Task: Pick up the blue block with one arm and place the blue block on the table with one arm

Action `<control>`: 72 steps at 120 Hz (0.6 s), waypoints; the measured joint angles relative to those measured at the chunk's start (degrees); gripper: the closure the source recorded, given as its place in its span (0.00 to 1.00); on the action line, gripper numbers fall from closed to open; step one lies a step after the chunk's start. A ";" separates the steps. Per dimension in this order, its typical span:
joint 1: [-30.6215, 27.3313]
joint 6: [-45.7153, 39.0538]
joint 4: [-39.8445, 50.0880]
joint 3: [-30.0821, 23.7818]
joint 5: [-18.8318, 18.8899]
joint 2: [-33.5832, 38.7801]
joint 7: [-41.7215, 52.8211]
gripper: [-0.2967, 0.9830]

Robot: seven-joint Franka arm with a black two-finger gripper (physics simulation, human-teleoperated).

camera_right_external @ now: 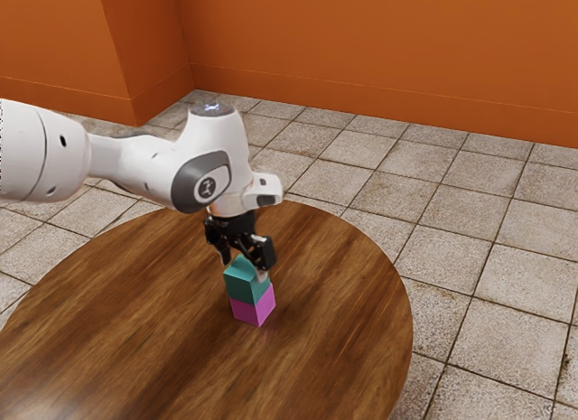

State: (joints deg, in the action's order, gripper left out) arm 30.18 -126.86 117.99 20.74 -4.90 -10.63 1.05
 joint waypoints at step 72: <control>-0.50 -4.64 0.13 -0.08 -0.11 -3.38 -1.78 0.32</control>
State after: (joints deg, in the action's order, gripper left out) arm 29.68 -131.50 118.12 20.66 -5.01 -14.00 -0.73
